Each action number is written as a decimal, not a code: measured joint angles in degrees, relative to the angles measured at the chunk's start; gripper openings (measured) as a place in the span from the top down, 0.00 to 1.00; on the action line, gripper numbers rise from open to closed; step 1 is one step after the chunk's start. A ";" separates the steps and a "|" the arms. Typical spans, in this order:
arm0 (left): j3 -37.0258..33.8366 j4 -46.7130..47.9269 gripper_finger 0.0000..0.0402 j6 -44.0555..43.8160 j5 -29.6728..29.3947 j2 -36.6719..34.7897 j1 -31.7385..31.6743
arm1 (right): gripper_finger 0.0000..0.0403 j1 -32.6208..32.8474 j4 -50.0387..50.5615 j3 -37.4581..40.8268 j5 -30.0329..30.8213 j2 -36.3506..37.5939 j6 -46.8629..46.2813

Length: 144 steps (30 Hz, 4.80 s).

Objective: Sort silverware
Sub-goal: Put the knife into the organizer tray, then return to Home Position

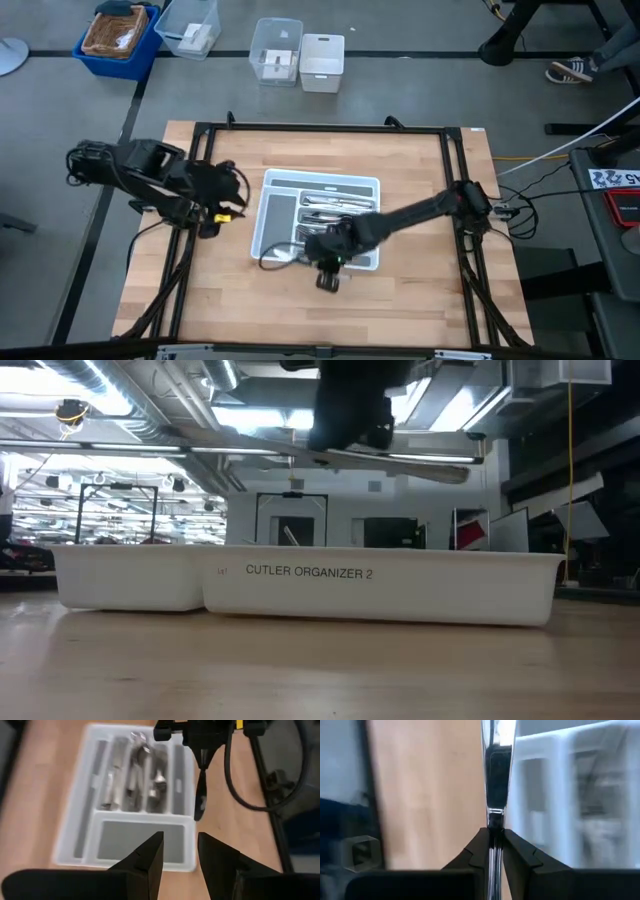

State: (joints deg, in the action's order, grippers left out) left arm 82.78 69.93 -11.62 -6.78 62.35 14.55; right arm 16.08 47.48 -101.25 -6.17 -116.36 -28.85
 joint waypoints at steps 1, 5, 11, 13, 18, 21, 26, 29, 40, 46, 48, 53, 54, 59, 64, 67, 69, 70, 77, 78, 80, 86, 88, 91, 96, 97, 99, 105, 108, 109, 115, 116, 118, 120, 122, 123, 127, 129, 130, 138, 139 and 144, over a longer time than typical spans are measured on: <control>0.00 -0.08 0.72 -0.02 -1.54 -0.66 0.00 | 0.89 -1.07 3.32 -1.61 0.74 0.00 2.72; 0.00 -0.07 0.72 0.00 -8.27 -2.60 -0.01 | 0.89 -5.69 14.17 -6.72 4.61 0.03 13.56; 0.02 0.27 0.72 1.92 -14.32 -3.04 -2.40 | 0.89 -14.17 23.74 -7.74 7.26 0.09 25.01; 0.02 0.27 0.72 3.10 -14.43 -3.04 -3.78 | 0.89 -16.87 24.79 -6.92 7.27 0.09 27.86; 0.02 0.32 0.72 3.34 -14.46 -3.06 -7.34 | 0.89 -22.88 24.18 -6.16 6.67 0.07 33.91; 0.02 0.91 0.72 2.75 -14.48 -3.06 -9.10 | 0.89 -25.45 23.30 -6.14 5.72 0.04 34.69; 0.02 1.60 0.72 1.57 -14.48 -3.06 -11.56 | 0.89 -27.19 22.98 -6.14 3.57 0.04 34.84; 0.02 1.55 0.72 1.52 -14.48 -3.06 -12.97 | 0.89 -26.97 20.63 -4.04 2.93 0.11 36.12; 0.02 1.44 0.72 1.27 -14.48 -3.01 -18.18 | 0.89 -27.42 9.85 8.49 2.94 -0.04 36.88; 0.02 1.43 0.72 1.29 -14.48 -2.99 -20.11 | 0.89 -27.37 8.54 11.25 3.51 -0.04 36.86; 0.02 1.43 0.72 1.29 -14.48 -2.99 -20.35 | 0.89 -27.37 7.42 12.53 3.51 -0.04 36.84; 0.02 1.45 0.72 1.29 -14.46 -2.99 -20.33 | 0.89 -27.37 4.70 14.54 4.61 -0.04 36.80; 0.02 1.45 0.72 1.29 -14.46 -2.99 -20.33 | 0.89 -27.37 4.47 14.76 4.86 -0.04 36.78; 0.02 1.45 0.72 1.60 -14.46 -2.99 -20.33 | 0.89 -27.33 4.44 14.79 5.15 -0.04 36.71; 0.02 1.47 0.72 1.55 -14.46 -2.99 -20.33 | 0.79 -27.31 4.64 14.79 5.10 -0.04 36.63; 0.02 1.50 0.72 1.55 -14.46 -2.99 -20.33 | 0.71 -27.26 4.71 14.79 5.09 -0.04 36.47; 0.02 1.65 0.72 1.80 -14.46 -2.99 -20.33 | 0.67 -27.26 4.82 14.79 4.91 -0.04 36.51; 0.02 1.81 0.72 2.18 -14.46 -2.99 -20.33 | 0.65 -27.26 4.97 14.78 4.85 -0.04 36.47; 0.02 1.91 0.72 2.79 -14.46 -2.99 -20.33 | 0.62 -27.42 11.31 11.49 3.25 -0.04 30.64; 0.02 1.91 0.72 2.88 -14.46 -2.99 -20.33 | 0.62 -27.42 12.77 10.30 3.07 -0.04 30.65; 0.02 1.91 0.72 3.04 -14.46 -2.99 -20.33 | 0.62 -27.42 16.46 7.30 3.02 -0.04 30.68; 0.02 1.79 0.72 3.42 -14.46 -2.99 -20.33 | 0.62 -27.37 23.23 -3.06 4.01 -0.02 30.80; 0.02 1.41 0.72 7.48 -14.48 -2.99 -20.33 | 0.62 -27.37 25.05 -7.28 4.52 0.04 30.89; 0.02 1.08 0.72 11.96 -14.48 -2.99 -20.31 | 0.62 -27.37 28.43 -13.96 4.58 0.16 32.23; -0.02 1.03 0.72 4.37 -14.33 -3.42 -20.20 | 0.62 -27.37 33.49 -21.75 5.68 4.31 36.33; -0.02 1.33 0.72 2.83 -13.97 -3.86 -20.03 | 0.62 -27.37 34.00 -22.34 6.02 5.76 36.86; -0.04 2.04 0.72 1.43 -12.53 -4.76 -19.32 | 0.62 -27.37 34.59 -22.45 7.37 9.16 37.20; -4.54 -5.85 0.72 2.09 -11.96 -11.05 -16.75 | 0.62 -27.37 34.14 -22.49 10.09 19.22 36.84; -9.78 -10.38 0.72 2.80 -11.92 -15.65 -16.09 | 0.62 -27.37 33.40 -21.49 10.37 23.72 36.79; -11.77 -11.37 0.72 2.75 -11.92 -17.41 -15.98 | 0.62 -27.37 32.96 -20.36 10.55 25.63 36.65; -25.07 -17.72 0.72 2.15 -12.06 -29.57 -16.02 | 0.62 -27.37 25.26 -5.77 12.36 38.29 31.57; -27.31 -19.07 0.72 1.96 -12.05 -31.63 -16.02 | 0.62 -27.37 22.85 -2.05 12.73 40.73 30.25; -31.86 -21.82 0.72 1.92 -12.05 -36.10 -16.02 | 0.62 -27.37 17.88 5.63 13.70 45.71 27.38; -36.25 -24.58 0.72 1.75 -12.04 -40.61 -16.02 | 0.62 -27.37 12.22 13.73 14.28 50.70 23.97; -40.49 -27.98 0.72 1.82 -12.05 -45.14 -16.02 | 0.62 -27.37 6.23 21.50 14.61 55.29 19.85; -42.57 -29.46 0.72 2.17 -12.05 -47.51 -16.02 | 0.62 -27.37 2.83 25.37 14.60 57.36 18.07; -50.01 -35.10 0.72 3.34 -12.05 -56.35 -16.02 | 0.62 -27.36 -10.99 38.93 14.08 64.79 14.78; -52.94 -37.19 0.72 4.11 -12.03 -60.75 -16.02 | 0.62 -27.35 -17.77 44.98 13.46 67.80 13.75; -54.30 -38.62 0.72 4.45 -12.01 -62.27 -16.02 | 0.62 -27.35 -21.07 47.86 13.01 69.17 13.44; -56.95 -44.23 0.72 8.75 -11.66 -61.45 -16.03 | 0.62 -27.31 -41.92 68.03 12.61 78.86 12.54; -57.23 -45.66 0.72 8.84 -11.41 -61.59 -16.02 | 0.62 -27.31 -45.03 70.01 12.60 79.84 12.55; -58.46 -45.03 0.72 9.01 -9.62 -61.98 -16.02 | 0.62 -27.31 -53.92 79.30 12.53 84.40 10.38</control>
State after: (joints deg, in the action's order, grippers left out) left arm 24.32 24.90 -2.61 -16.40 0.36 -1.48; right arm -11.22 -6.44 -21.95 6.37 -31.95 -18.47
